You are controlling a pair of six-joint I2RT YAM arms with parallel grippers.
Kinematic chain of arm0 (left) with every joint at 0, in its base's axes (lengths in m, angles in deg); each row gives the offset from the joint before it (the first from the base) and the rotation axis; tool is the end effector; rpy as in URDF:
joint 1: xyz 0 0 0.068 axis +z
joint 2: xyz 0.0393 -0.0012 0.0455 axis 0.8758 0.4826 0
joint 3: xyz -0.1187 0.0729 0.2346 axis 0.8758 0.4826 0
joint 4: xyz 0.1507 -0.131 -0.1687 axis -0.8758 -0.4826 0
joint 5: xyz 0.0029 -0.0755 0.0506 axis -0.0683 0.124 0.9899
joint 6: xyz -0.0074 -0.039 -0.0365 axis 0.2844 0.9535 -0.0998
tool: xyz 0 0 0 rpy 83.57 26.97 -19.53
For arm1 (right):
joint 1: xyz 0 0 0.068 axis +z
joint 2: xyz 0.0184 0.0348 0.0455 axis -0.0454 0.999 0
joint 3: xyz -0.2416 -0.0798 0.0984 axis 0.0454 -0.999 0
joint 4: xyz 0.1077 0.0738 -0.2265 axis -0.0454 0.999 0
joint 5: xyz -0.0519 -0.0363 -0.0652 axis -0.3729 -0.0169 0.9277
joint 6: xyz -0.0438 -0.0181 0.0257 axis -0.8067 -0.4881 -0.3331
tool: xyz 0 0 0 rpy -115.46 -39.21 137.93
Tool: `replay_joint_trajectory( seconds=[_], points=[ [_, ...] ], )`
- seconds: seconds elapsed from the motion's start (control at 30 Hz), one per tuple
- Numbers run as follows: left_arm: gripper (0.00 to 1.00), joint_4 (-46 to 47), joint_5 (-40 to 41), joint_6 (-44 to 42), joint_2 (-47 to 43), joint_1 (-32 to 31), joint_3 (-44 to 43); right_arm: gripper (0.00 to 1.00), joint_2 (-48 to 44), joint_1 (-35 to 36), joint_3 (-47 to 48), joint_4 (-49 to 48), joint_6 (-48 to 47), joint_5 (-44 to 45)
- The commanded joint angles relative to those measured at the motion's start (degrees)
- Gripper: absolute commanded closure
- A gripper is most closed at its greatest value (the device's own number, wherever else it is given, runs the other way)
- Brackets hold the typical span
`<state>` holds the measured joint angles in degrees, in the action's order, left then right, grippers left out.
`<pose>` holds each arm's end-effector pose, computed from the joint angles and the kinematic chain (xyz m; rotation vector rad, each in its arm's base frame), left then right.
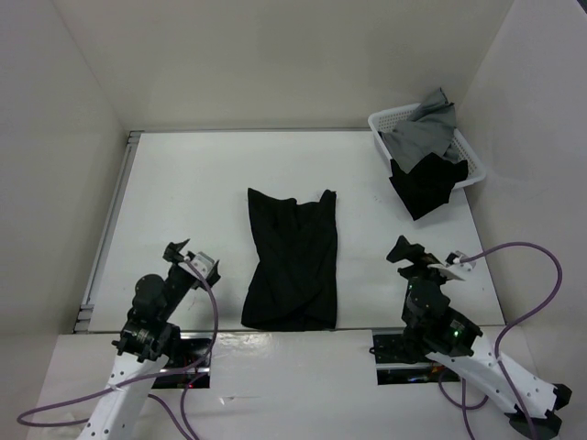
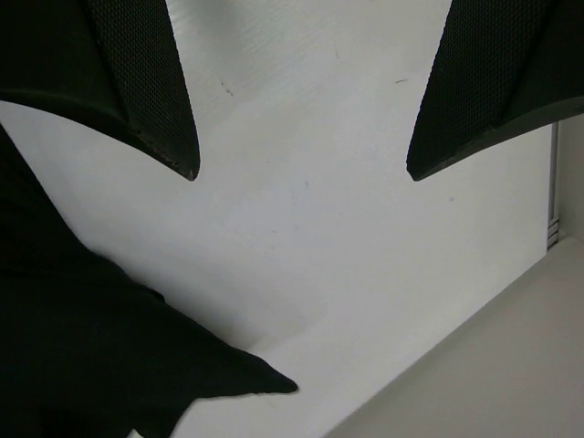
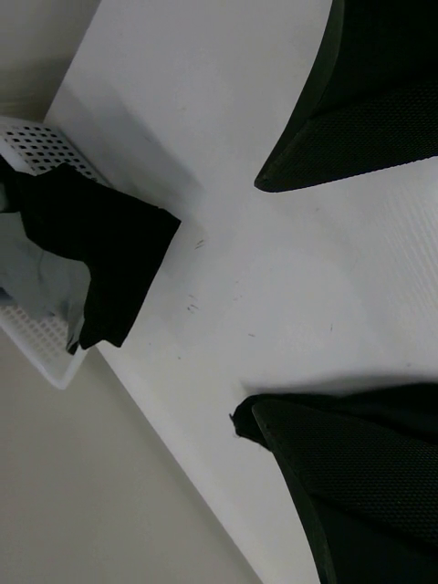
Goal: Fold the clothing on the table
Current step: Flatten the skirt out
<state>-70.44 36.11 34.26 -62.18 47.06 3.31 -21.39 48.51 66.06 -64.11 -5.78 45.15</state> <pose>0.1018 -0.0314 0.1826 0.6297 1.5035 -0.0117 0.0712 0.0345 0.2069 0.6352 1.4755 0.0632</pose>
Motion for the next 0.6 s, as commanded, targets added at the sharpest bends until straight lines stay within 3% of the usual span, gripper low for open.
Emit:
replay_joint_trajectory(
  seconds=[0.0, 0.2, 0.27, 0.3, 0.4, 0.57],
  points=[
    [0.00, 8.0, 9.1, 8.2, -7.3, -0.2, -4.1, 0.02, -4.9, -0.1, 3.7, -6.6, -9.6, -1.0],
    [0.00, 12.5, 14.1, 12.3, -7.3, -0.2, -8.4, 0.02, -4.9, -0.9, 7.2, -17.7, -22.8, -5.2],
    [0.00, 13.5, 12.9, 12.3, -7.3, -0.2, -11.4, 0.02, -4.9, -1.7, 9.2, -22.0, -27.8, -10.6],
    [0.00, 15.0, 11.0, 11.2, -7.3, -0.2, -12.4, 0.02, -4.9, -2.3, 10.1, -23.3, -36.9, -13.9],
    [0.00, 19.7, 7.6, 8.0, -5.4, -0.2, -16.5, 0.02, -4.9, -2.3, 14.1, -27.0, -49.7, -25.3],
    [0.00, 26.9, 7.5, 2.4, 2.9, -0.2, -25.8, 0.02, -4.9, -1.0, 19.2, -31.4, -61.3, -35.0]
  ],
)
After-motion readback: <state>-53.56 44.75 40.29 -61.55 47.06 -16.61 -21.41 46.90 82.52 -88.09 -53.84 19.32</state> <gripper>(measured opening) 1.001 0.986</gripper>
